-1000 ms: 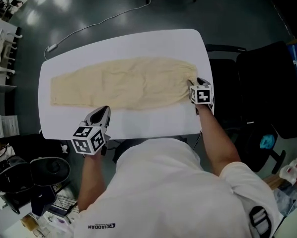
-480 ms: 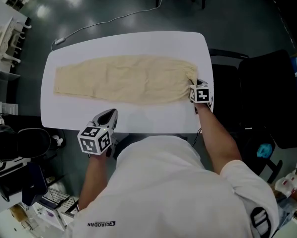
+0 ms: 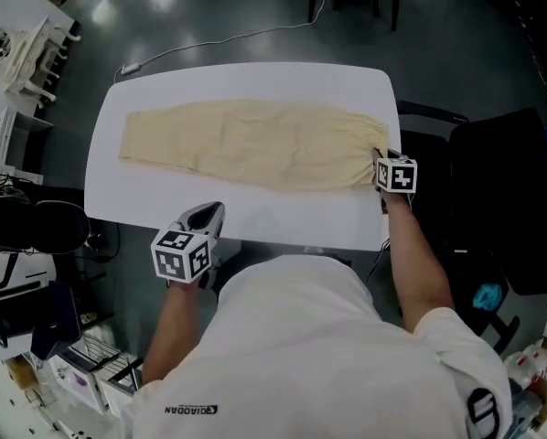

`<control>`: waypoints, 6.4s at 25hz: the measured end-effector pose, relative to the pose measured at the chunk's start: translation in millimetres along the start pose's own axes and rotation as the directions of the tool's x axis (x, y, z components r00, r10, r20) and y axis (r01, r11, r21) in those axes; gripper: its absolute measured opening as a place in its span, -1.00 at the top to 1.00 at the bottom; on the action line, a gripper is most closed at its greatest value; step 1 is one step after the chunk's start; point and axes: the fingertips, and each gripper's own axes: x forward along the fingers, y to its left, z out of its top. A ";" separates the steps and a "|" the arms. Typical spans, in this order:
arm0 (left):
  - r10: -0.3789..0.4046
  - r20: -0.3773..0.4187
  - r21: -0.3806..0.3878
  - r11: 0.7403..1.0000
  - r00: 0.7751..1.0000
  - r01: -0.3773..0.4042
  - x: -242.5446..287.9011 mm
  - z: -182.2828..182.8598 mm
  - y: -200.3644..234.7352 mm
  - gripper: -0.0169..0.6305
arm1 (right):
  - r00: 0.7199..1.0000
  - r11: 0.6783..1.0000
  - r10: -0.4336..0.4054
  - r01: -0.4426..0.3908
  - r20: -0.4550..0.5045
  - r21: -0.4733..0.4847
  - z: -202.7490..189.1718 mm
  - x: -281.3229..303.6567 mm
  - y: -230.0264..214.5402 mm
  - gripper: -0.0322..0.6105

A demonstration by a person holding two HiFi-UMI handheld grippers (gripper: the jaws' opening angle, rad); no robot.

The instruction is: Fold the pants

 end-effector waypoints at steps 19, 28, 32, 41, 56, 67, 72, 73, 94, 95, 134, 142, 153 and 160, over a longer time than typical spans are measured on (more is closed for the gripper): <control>-0.076 0.099 0.061 0.996 0.992 0.071 -7.0 51.5 101.0 0.86 | 0.983 0.996 0.062 -0.072 0.171 0.057 95.2 -43.7 111.1 0.63; -0.127 0.130 0.068 0.991 0.983 0.119 -40.2 52.3 197.3 0.86 | 0.974 0.970 0.027 -0.080 0.226 0.230 118.1 -46.7 193.7 0.63; -0.163 0.149 0.100 0.984 0.975 0.149 -57.1 55.6 224.1 0.86 | 0.973 0.966 -0.010 -0.050 0.232 0.255 135.3 -51.5 224.6 0.63; -0.184 0.167 0.099 0.981 0.969 0.169 -93.2 47.6 295.3 0.86 | 0.963 0.957 -0.086 0.008 0.255 0.291 158.3 -54.3 279.4 0.63; -0.141 0.125 0.101 0.987 0.982 0.129 -116.3 17.6 305.4 0.86 | 0.941 0.951 -0.051 -0.056 0.333 0.305 164.9 -70.5 309.5 0.63; -0.052 0.160 0.076 0.996 0.986 0.040 -126.6 22.8 258.8 0.86 | 0.928 0.945 0.123 -0.219 0.352 0.245 159.0 -78.0 321.1 0.63; -0.028 0.150 0.086 0.996 0.988 0.015 -122.0 18.8 240.6 0.86 | 0.909 0.933 0.205 -0.294 0.362 0.210 167.3 -69.9 340.3 0.63; -0.029 0.148 0.093 0.996 0.989 0.015 -123.1 17.2 237.4 0.86 | 0.906 0.931 0.217 -0.303 0.362 0.202 168.8 -69.9 345.3 0.63; -0.096 0.149 0.102 0.991 0.984 0.081 -141.5 46.6 408.6 0.86 | 0.920 0.958 0.140 -0.219 0.367 0.184 232.0 -22.5 486.2 0.63; -0.107 0.148 0.107 0.990 0.983 0.091 -140.6 48.2 415.4 0.86 | 0.921 0.960 0.133 -0.212 0.366 0.184 236.2 -20.5 493.0 0.62; -0.164 0.171 0.017 0.986 0.972 0.164 -185.6 -1.4 608.9 0.86 | 0.970 0.983 0.184 -0.184 0.162 -0.013 265.4 131.6 791.1 0.62; -0.121 0.157 -0.022 0.992 0.980 0.126 -188.8 -14.9 636.2 0.86 | 0.987 0.986 0.159 -0.158 0.030 -0.045 232.9 191.9 819.3 0.61; -0.115 0.126 -0.059 0.991 0.985 0.123 -185.5 -20.3 639.6 0.86 | 0.974 0.973 0.227 -0.226 -0.012 0.048 211.9 236.9 833.9 0.39; -0.134 0.124 -0.041 0.989 0.983 0.140 -176.4 -10.4 636.3 0.86 | 0.938 0.939 0.345 -0.345 0.024 -0.004 225.8 211.3 856.8 0.51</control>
